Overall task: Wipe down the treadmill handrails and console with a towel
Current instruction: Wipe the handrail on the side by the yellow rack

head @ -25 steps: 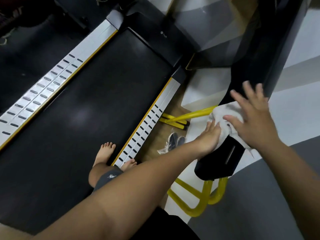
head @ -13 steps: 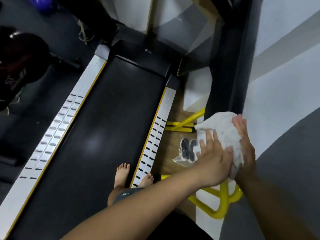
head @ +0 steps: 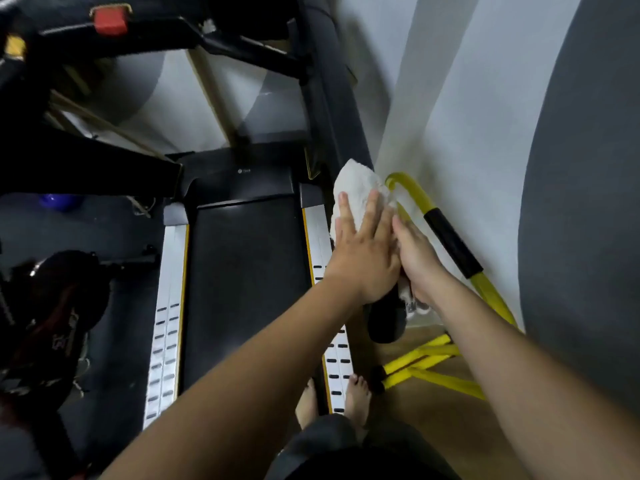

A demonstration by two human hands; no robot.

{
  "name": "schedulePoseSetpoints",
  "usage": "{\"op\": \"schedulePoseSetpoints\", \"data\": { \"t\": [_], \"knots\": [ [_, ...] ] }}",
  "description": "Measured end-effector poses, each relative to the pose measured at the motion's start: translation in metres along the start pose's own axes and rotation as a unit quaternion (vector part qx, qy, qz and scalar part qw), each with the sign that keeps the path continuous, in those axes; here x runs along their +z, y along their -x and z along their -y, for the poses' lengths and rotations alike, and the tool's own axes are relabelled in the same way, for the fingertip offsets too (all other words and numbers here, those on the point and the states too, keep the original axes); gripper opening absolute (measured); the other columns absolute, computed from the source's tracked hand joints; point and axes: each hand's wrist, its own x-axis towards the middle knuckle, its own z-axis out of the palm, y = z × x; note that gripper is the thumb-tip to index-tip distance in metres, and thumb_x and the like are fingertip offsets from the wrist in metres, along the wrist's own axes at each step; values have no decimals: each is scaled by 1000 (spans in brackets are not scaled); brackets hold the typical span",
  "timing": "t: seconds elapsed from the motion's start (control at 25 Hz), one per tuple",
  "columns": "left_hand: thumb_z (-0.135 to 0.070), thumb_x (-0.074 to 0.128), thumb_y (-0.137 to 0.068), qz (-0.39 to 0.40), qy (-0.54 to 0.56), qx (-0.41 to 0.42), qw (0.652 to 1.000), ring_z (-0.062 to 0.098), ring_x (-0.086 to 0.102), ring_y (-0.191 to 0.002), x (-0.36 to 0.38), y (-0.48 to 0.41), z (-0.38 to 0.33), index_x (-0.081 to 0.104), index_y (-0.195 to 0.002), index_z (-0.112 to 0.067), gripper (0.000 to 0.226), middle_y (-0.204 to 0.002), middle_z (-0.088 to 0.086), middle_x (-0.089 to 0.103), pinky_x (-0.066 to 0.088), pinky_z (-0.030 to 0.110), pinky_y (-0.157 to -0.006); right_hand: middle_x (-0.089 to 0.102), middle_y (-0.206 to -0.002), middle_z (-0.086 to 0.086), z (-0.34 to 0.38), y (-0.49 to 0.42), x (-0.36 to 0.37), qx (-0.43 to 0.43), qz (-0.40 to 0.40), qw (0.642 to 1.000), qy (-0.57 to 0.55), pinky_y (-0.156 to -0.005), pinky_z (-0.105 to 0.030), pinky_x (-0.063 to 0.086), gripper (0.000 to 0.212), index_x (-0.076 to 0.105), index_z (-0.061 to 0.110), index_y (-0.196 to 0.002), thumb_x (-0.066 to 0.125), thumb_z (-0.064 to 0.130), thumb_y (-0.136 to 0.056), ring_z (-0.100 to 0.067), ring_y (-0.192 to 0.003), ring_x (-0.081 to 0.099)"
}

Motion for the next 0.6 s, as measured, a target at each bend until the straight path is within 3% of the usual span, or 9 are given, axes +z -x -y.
{"op": "schedulePoseSetpoints", "data": {
  "t": [0.08, 0.2, 0.28, 0.4, 0.48, 0.6],
  "knots": [
    [-47, 4, -88, 12, -41, 27, 999, 45, -27, -144, 6, 30, -17, 1, -157, -10, 78, -165, 15, -8, -7, 68, -113, 53, -139, 7, -23, 9, 0, -4, -30, 1000, 5, -109, -41, 38, 59, 51, 43, -133, 39, 76, -86, -14, -128, 50],
    [-50, 17, -90, 27, -29, 38, 998, 42, -31, -143, 8, 77, -52, 4, -157, -7, 81, -164, 16, -7, -9, 63, -116, 65, -120, 0, -65, 48, -8, 15, -57, 995, -83, -104, -38, 43, 32, 66, 27, -109, 35, 35, -103, -16, -115, 58],
    [-46, 25, -94, 41, -104, 100, 989, 42, -29, -144, 21, 97, -66, 8, -155, -2, 77, -164, 19, 0, -10, 64, -116, 68, -114, -7, -84, 78, -7, 67, -70, 983, -153, -101, -40, 46, 32, 67, 25, -98, 35, 28, -104, -21, -111, 60],
    [-44, 32, -94, 26, -133, 206, 969, 39, 1, -151, 29, 104, -54, 37, -149, -4, 68, -158, 13, 32, 4, 59, -118, 71, -104, -13, -89, 97, -4, 188, -52, 942, -274, -77, -33, 53, 39, 67, 15, -108, 35, 37, -103, -22, -98, 66],
    [-44, 32, -93, 0, -133, 254, 958, 31, 26, -148, 24, 86, -41, 52, -142, -10, 62, -151, 6, 46, 17, 51, -117, 74, -91, -11, -82, 89, -5, 208, -23, 923, -324, -64, -28, 52, 42, 67, 14, -113, 39, 44, -101, -19, -84, 70],
    [-41, 31, -92, -6, -115, 203, 972, 26, 36, -144, 8, 48, -32, 55, -139, -10, 61, -151, 9, 45, 28, 45, -118, 67, -77, -6, -51, 66, -6, 174, -57, 927, -327, -54, -18, 49, 37, 60, 11, -124, 41, 34, -102, -7, -62, 66]
  ]
}}
